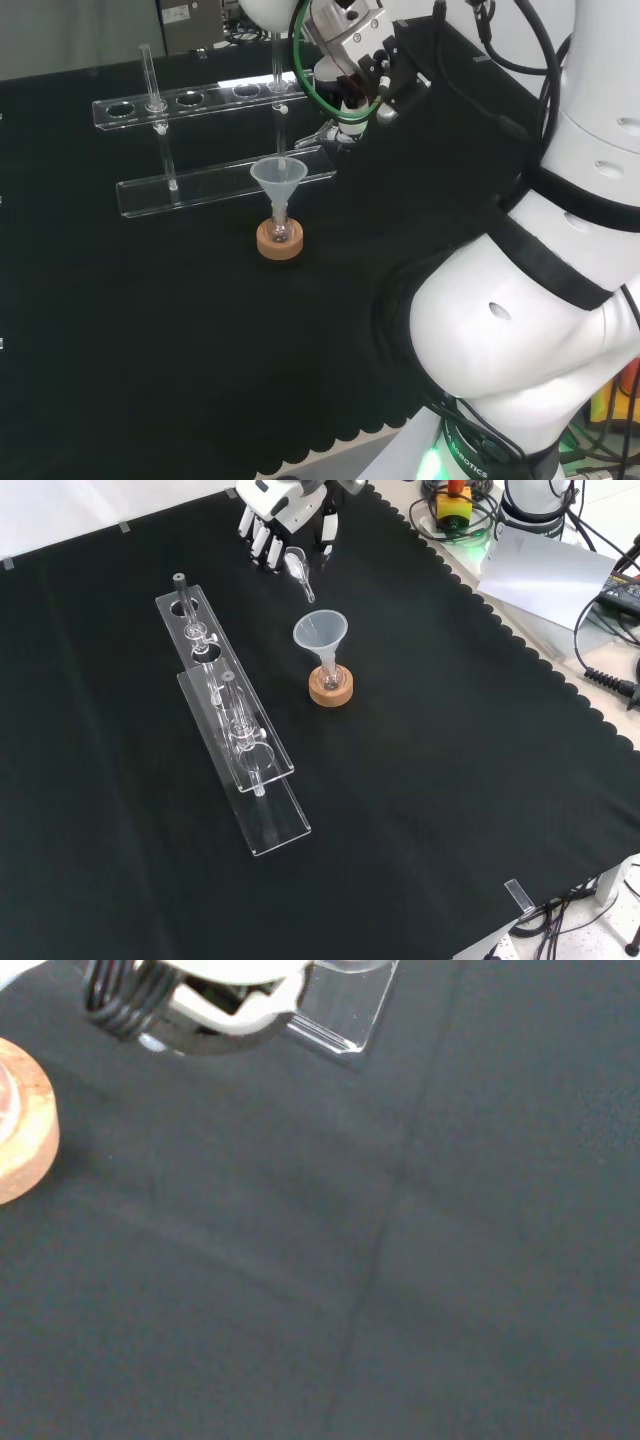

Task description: Pour all the NaCl from the weighing funnel into the round-bottom flask.

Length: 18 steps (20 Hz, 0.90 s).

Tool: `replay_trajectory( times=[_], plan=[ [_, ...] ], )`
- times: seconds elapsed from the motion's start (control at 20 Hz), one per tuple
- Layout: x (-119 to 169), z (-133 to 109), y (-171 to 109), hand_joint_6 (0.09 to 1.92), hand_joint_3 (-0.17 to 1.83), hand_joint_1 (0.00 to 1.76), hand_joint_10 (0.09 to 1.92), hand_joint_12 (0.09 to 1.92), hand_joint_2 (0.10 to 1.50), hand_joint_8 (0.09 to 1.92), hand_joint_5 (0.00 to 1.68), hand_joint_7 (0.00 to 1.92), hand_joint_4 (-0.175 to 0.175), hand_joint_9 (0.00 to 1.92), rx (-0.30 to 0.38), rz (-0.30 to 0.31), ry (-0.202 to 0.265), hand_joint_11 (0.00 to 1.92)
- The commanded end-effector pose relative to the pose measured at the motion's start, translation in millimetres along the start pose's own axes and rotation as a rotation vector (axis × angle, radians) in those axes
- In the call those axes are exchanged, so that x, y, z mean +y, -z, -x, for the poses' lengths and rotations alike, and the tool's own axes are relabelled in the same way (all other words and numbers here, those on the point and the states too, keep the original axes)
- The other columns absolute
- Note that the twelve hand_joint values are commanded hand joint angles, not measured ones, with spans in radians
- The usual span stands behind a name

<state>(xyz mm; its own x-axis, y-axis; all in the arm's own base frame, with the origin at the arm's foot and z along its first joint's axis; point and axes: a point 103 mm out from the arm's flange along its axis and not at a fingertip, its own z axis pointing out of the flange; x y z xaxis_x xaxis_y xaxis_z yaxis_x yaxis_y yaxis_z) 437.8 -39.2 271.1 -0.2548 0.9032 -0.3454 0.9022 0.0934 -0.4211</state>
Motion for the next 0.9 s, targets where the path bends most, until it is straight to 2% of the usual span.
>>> replay_trajectory(
  times=[0.05,0.45,0.9],
  plan=[
    [4.9,-5.9,0.6,0.97,0.67,1.07,0.4,1.15,0.73,0.67,1.11,0.6,0.175,0.99,-0.075,-0.027,0.001,0.66],
    [8.4,-13.1,1.9,0.97,0.68,1.07,0.4,1.15,0.72,0.67,1.11,0.59,0.175,0.98,-0.137,-0.063,-0.003,0.65],
    [8.5,-15.5,5.4,0.97,0.69,1.07,0.4,1.16,0.72,0.67,1.11,0.59,0.175,0.98,-0.181,-0.065,0.004,0.65]
  ],
)
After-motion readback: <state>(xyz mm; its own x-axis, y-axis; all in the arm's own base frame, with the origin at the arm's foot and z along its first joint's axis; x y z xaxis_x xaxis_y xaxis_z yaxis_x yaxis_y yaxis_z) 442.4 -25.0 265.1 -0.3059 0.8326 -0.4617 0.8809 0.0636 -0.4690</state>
